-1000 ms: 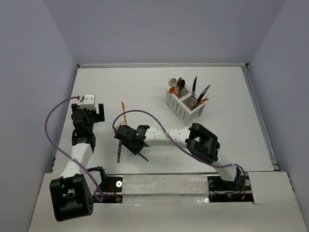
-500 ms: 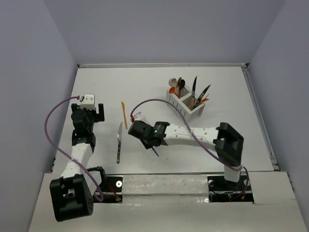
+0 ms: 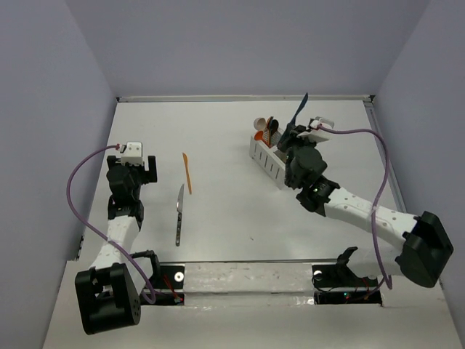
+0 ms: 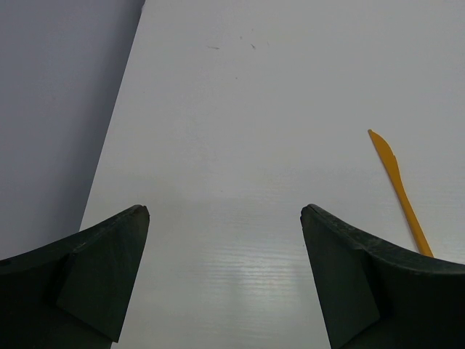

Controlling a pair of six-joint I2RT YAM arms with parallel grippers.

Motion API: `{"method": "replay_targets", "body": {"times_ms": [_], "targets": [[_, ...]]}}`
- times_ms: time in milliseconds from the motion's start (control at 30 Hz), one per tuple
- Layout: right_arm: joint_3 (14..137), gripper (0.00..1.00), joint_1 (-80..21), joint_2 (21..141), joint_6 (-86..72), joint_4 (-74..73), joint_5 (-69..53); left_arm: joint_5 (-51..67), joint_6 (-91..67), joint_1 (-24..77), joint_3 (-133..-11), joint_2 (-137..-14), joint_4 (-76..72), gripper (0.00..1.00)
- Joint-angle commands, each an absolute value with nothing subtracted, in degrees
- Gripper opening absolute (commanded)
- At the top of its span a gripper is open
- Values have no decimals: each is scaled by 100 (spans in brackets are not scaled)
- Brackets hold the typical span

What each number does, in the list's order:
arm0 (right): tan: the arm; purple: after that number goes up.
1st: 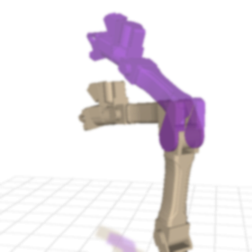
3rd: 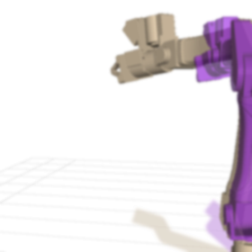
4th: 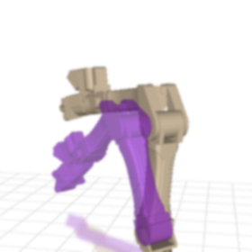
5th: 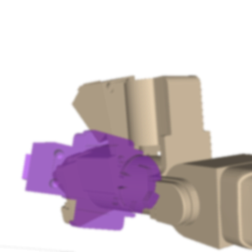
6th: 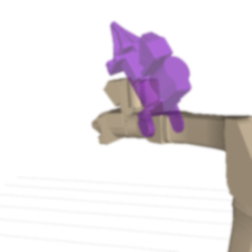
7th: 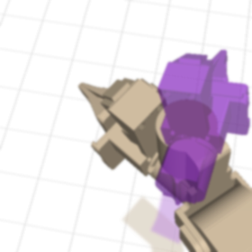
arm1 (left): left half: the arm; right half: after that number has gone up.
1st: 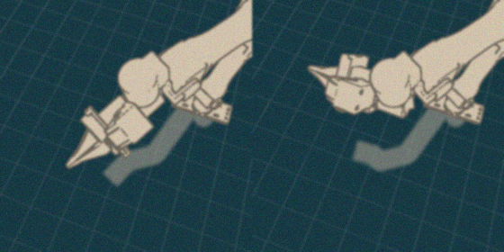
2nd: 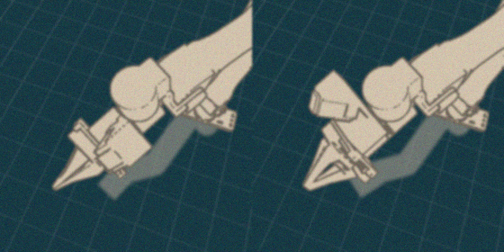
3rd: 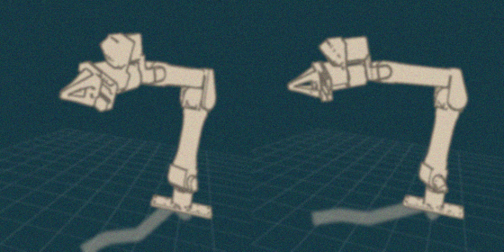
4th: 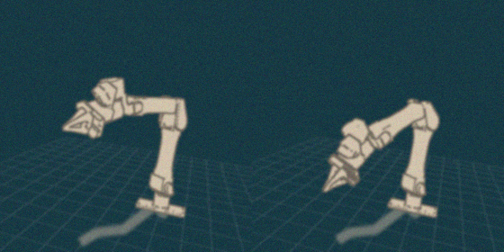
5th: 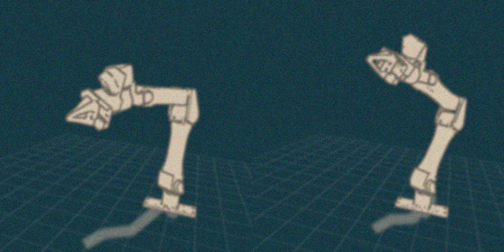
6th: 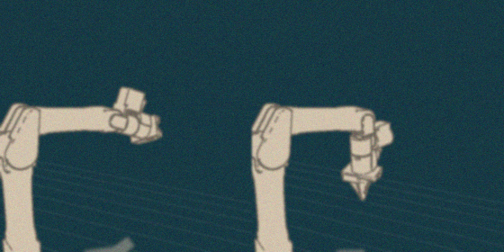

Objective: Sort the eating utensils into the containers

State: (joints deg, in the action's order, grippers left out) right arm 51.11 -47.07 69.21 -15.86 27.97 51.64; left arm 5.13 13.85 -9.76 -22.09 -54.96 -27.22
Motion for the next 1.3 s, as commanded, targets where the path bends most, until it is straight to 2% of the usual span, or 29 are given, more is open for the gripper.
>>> {"method": "replay_targets", "body": {"times_ms": [0, 67, 267, 500, 567, 633, 667, 700, 733, 767, 800, 1267], "targets": [[4790, 0, -4597, 7654, 305, 5832, 6275, 554, 1415, -1002, -2162, -5370, -3076, 99], [4737, 0, -4597, 7926, 859, 6273, 6424, 562, 1424, -1002, -2171, -5370, -3085, 99], [4192, 0, -4544, 8946, 2494, 8979, 6978, 580, 1424, -1002, -2145, -5335, -3085, 99], [4193, 0, -4491, 9483, 2488, 9141, 7163, 571, 1424, -1002, -2162, -5344, -3085, 99], [4131, 0, -4491, 9562, 2269, 9001, 7198, 580, 1424, -1002, -2153, -5344, -3085, 99], [4166, 0, -4491, 9510, 1404, 7986, 7067, 580, 1433, -1002, -2162, -5344, -3085, 99], [4210, 0, -4491, 9423, 841, 7389, 6953, 589, 1424, -1002, -2162, -5352, -3076, 99], [4280, 0, -4491, 9152, 217, 5773, 6787, 580, 1424, -1002, -2153, -5353, -3076, 99], [4376, 0, -4491, 9019, -598, 4930, 6428, 580, 1424, -1002, -2153, -5353, -3085, 99], [4542, 0, -4430, 8922, -1572, 4391, 6277, 580, 1424, -1002, -2153, -5353, -3085, 99], [4579, 0, -4430, 8877, -1756, 4064, 6145, 589, 1424, -1002, -2162, -5344, -3085, 99], [4465, 0, -4377, 9106, -1995, 3894, 6100, 580, 1450, -1002, -2136, -5317, -3085, 99]]}}
